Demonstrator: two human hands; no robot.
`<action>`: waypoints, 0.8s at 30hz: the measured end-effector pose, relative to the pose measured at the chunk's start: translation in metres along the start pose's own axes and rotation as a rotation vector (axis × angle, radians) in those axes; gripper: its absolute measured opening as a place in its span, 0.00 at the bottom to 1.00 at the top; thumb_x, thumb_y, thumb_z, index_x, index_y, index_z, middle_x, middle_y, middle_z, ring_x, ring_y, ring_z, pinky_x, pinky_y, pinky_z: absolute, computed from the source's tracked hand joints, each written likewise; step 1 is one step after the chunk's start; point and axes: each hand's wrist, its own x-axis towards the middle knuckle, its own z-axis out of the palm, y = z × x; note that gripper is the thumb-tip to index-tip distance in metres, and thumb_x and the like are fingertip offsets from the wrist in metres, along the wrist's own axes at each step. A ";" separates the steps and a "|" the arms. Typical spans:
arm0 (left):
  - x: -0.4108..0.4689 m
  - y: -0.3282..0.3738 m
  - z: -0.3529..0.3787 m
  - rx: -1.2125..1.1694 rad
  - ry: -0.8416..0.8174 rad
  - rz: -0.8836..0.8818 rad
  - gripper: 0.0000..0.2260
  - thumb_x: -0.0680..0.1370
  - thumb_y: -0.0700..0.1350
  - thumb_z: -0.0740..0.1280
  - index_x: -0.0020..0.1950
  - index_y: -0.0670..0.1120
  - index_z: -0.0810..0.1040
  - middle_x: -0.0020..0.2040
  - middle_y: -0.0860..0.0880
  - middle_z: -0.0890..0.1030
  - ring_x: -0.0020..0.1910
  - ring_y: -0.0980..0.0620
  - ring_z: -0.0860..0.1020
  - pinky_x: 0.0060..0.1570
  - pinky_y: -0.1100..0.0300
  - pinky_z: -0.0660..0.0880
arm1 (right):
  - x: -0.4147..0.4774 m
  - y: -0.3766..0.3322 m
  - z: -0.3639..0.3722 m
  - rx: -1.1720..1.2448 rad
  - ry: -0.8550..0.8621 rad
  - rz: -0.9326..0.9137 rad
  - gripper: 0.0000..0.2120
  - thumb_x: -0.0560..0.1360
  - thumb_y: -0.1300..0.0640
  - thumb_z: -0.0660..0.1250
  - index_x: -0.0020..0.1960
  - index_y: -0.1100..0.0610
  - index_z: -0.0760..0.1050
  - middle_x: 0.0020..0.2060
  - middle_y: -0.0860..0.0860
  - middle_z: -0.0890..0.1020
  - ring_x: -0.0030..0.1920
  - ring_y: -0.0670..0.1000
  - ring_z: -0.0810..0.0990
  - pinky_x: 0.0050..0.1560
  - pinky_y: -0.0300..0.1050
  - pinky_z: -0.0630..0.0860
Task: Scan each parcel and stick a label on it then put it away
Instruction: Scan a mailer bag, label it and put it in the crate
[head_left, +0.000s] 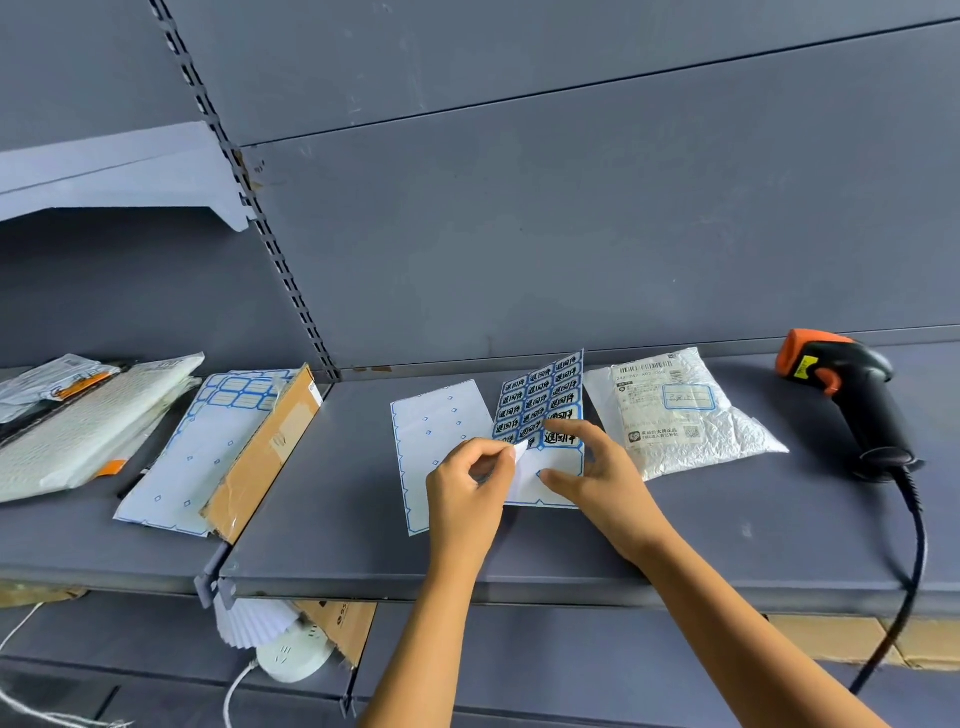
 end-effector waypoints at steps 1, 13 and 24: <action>0.000 0.000 0.000 -0.009 0.001 -0.011 0.11 0.75 0.37 0.68 0.37 0.52 0.79 0.35 0.60 0.81 0.37 0.62 0.78 0.39 0.71 0.72 | 0.000 0.000 0.000 -0.006 0.004 0.012 0.24 0.70 0.67 0.70 0.61 0.49 0.74 0.61 0.44 0.76 0.62 0.42 0.72 0.57 0.24 0.67; 0.003 -0.003 -0.001 -0.062 0.093 -0.045 0.11 0.76 0.36 0.67 0.38 0.51 0.78 0.34 0.61 0.82 0.37 0.63 0.80 0.37 0.71 0.73 | 0.000 -0.004 0.002 -0.127 0.014 0.044 0.23 0.70 0.65 0.70 0.63 0.51 0.73 0.61 0.45 0.76 0.63 0.45 0.72 0.61 0.35 0.66; 0.003 -0.007 -0.001 -0.027 0.107 -0.038 0.11 0.76 0.38 0.67 0.38 0.53 0.77 0.39 0.57 0.82 0.39 0.60 0.80 0.39 0.66 0.76 | -0.002 -0.009 0.003 -0.180 0.010 0.046 0.24 0.71 0.65 0.69 0.64 0.51 0.73 0.62 0.46 0.75 0.61 0.44 0.71 0.60 0.33 0.65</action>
